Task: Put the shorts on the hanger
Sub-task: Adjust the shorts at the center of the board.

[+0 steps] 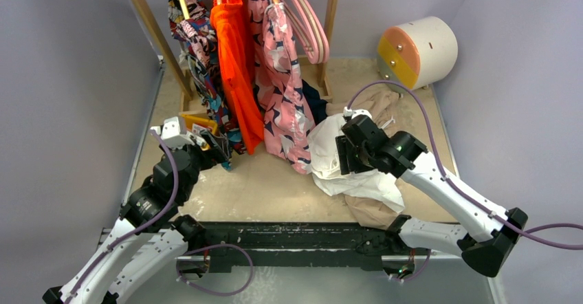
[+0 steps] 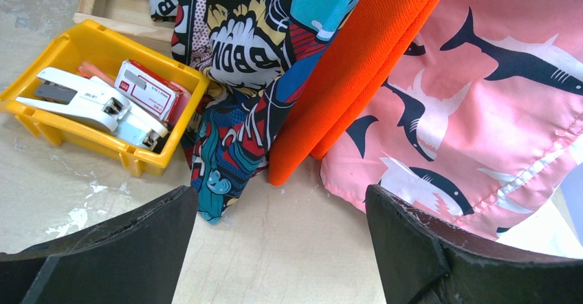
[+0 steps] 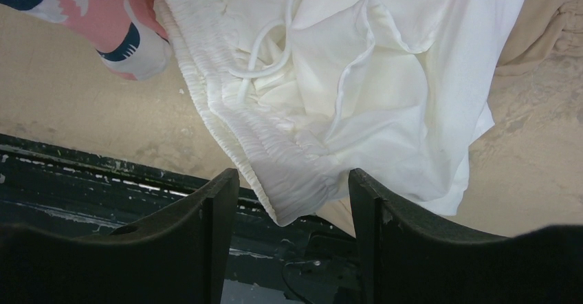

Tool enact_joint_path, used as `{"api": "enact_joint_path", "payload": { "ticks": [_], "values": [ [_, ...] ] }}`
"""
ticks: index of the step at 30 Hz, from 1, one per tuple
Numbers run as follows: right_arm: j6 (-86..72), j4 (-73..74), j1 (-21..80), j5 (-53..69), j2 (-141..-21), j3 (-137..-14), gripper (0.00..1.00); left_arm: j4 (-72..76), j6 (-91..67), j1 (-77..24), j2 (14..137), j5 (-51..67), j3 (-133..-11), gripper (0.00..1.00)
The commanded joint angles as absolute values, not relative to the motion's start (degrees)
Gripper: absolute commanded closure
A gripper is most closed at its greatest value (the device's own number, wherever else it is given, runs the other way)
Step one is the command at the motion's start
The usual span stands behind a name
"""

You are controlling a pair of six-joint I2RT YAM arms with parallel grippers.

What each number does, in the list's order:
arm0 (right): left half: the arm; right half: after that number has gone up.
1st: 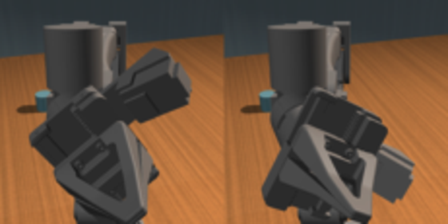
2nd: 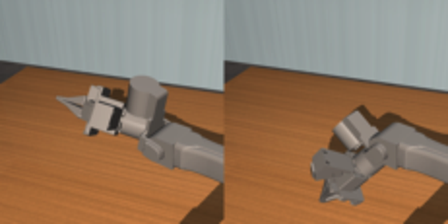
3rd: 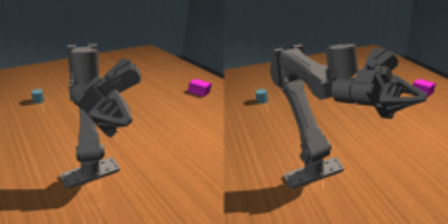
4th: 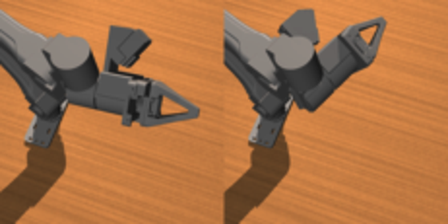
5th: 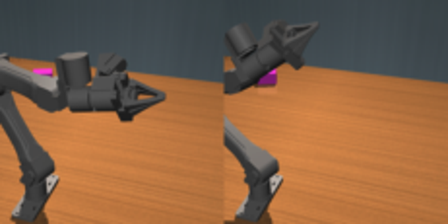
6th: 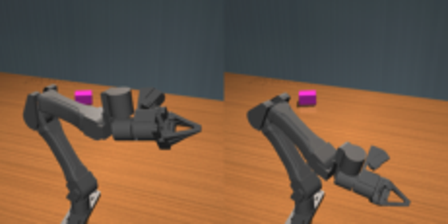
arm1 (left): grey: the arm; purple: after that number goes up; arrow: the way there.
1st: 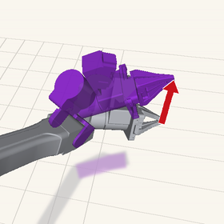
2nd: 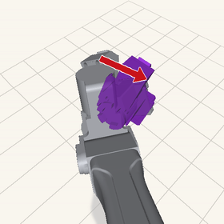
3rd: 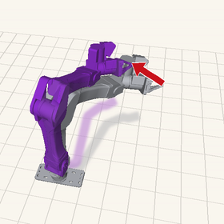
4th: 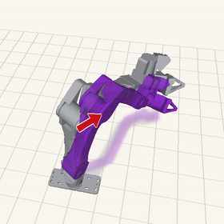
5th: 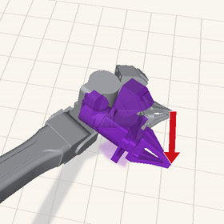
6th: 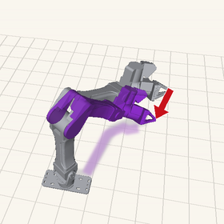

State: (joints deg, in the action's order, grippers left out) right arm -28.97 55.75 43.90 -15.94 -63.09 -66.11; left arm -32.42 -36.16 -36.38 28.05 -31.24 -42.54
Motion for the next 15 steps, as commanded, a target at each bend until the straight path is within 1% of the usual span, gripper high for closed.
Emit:
{"api": "enact_joint_path", "payload": {
  "ticks": [1,15],
  "values": [
    [-30.87,58.34,45.26,-19.29,-64.06,-67.87,0.36,-30.93,-35.63,-36.12,27.39,-30.76,-43.32,0.10],
    [-33.27,64.83,49.22,-22.90,-67.67,-72.43,0.34,-30.85,-35.58,-36.12,26.81,-30.50,-43.41,0.10]
  ]
}}
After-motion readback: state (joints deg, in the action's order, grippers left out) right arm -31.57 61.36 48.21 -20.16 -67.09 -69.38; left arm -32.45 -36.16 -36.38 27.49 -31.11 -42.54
